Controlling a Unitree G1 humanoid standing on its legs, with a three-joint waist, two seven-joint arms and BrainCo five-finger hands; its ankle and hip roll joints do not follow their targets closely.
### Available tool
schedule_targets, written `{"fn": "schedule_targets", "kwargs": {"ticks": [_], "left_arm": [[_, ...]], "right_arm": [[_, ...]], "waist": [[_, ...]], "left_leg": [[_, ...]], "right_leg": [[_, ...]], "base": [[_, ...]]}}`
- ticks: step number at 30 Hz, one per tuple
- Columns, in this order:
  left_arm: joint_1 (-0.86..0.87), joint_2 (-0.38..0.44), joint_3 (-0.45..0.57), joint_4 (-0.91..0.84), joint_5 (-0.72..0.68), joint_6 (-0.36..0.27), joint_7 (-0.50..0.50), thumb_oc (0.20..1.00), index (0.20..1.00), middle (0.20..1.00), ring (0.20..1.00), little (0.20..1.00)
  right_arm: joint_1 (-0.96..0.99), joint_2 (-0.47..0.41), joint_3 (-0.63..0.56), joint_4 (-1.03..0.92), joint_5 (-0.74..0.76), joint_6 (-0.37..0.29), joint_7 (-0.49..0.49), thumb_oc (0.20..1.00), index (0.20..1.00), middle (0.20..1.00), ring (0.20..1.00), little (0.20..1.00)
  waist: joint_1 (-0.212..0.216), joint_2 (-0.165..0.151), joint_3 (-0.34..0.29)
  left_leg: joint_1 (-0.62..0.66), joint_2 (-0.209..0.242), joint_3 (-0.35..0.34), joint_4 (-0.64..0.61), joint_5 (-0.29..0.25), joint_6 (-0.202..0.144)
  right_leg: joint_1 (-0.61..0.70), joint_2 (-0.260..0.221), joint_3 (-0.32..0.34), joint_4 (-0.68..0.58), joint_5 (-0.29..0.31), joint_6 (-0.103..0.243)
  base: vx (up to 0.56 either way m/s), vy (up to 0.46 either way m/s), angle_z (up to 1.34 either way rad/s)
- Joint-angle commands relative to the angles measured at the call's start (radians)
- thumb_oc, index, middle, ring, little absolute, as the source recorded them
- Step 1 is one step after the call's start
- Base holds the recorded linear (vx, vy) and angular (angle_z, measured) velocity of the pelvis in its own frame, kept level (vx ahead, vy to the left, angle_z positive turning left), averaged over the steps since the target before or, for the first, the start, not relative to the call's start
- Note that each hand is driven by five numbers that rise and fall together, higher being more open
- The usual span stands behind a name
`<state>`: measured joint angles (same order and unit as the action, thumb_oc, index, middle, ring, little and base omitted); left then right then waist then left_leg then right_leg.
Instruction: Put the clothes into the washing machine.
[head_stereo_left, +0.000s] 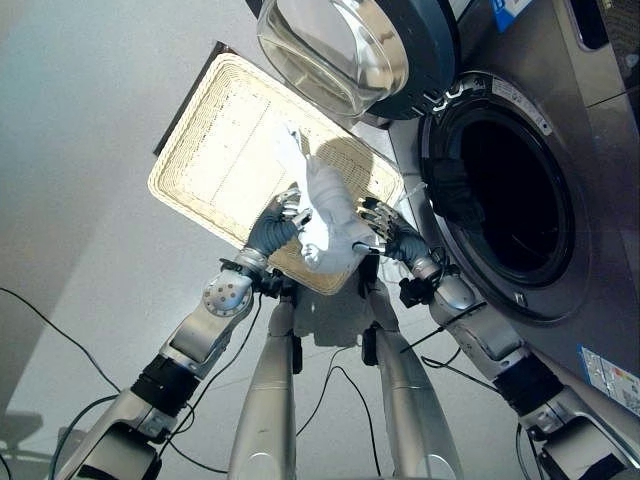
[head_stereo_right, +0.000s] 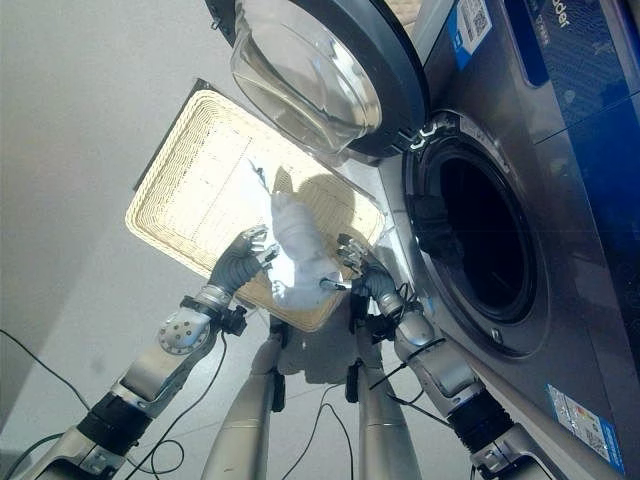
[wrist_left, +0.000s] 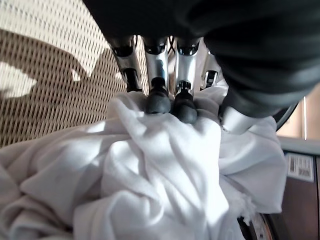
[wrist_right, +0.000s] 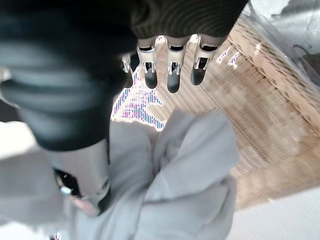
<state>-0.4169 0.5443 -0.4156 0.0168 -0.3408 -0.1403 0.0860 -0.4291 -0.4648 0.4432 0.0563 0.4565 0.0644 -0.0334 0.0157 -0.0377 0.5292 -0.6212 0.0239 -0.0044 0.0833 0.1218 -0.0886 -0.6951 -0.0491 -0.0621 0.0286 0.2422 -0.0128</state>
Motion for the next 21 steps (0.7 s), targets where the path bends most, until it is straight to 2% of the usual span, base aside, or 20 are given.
{"fn": "schedule_targets", "kwargs": {"ticks": [1, 5, 13, 21], "left_arm": [[-0.028, -0.011, -0.007, -0.149, -0.027, -0.032, -0.038, 0.200, 0.200, 0.200, 0.200, 0.200], [-0.049, -0.011, -0.059, -0.142, 0.010, 0.015, -0.051, 0.200, 0.200, 0.200, 0.200, 0.200], [-0.093, 0.000, -0.137, -0.108, 0.041, 0.008, -0.049, 0.200, 0.200, 0.200, 0.200, 0.200], [-0.122, -0.016, -0.191, -0.098, -0.021, 0.018, -0.089, 0.200, 0.200, 0.200, 0.200, 0.200]], "right_arm": [[-0.013, -0.009, 0.033, -0.052, 0.048, 0.000, 0.054, 1.000, 1.000, 1.000, 1.000, 1.000], [-0.026, -0.004, 0.071, -0.063, 0.118, 0.042, 0.085, 1.000, 1.000, 1.000, 1.000, 1.000], [-0.043, -0.010, 0.126, -0.044, 0.263, 0.107, 0.169, 1.000, 1.000, 1.000, 1.000, 1.000], [-0.058, -0.001, 0.160, -0.033, 0.360, 0.121, 0.164, 1.000, 1.000, 1.000, 1.000, 1.000]], "waist": [[-0.008, 0.057, -0.009], [-0.011, 0.052, -0.009], [-0.015, 0.043, -0.009], [-0.020, 0.027, -0.009]], "left_leg": [[0.018, -0.069, 0.027, -0.099, 0.085, 0.078], [0.019, -0.069, 0.028, -0.096, 0.086, 0.079], [0.024, -0.064, 0.032, -0.110, 0.095, 0.077], [0.023, -0.063, 0.039, -0.118, 0.099, 0.073]], "right_leg": [[0.082, -0.022, -0.075, 0.062, -0.075, 0.082], [0.083, -0.020, -0.071, 0.062, -0.071, 0.082], [0.084, -0.015, -0.068, 0.052, -0.062, 0.084], [0.082, -0.015, -0.071, 0.030, -0.044, 0.087]], "base": [[0.00, 0.000, 0.00], [0.00, 0.000, 0.00], [0.00, 0.000, 0.00], [0.00, 0.000, 0.00]]}}
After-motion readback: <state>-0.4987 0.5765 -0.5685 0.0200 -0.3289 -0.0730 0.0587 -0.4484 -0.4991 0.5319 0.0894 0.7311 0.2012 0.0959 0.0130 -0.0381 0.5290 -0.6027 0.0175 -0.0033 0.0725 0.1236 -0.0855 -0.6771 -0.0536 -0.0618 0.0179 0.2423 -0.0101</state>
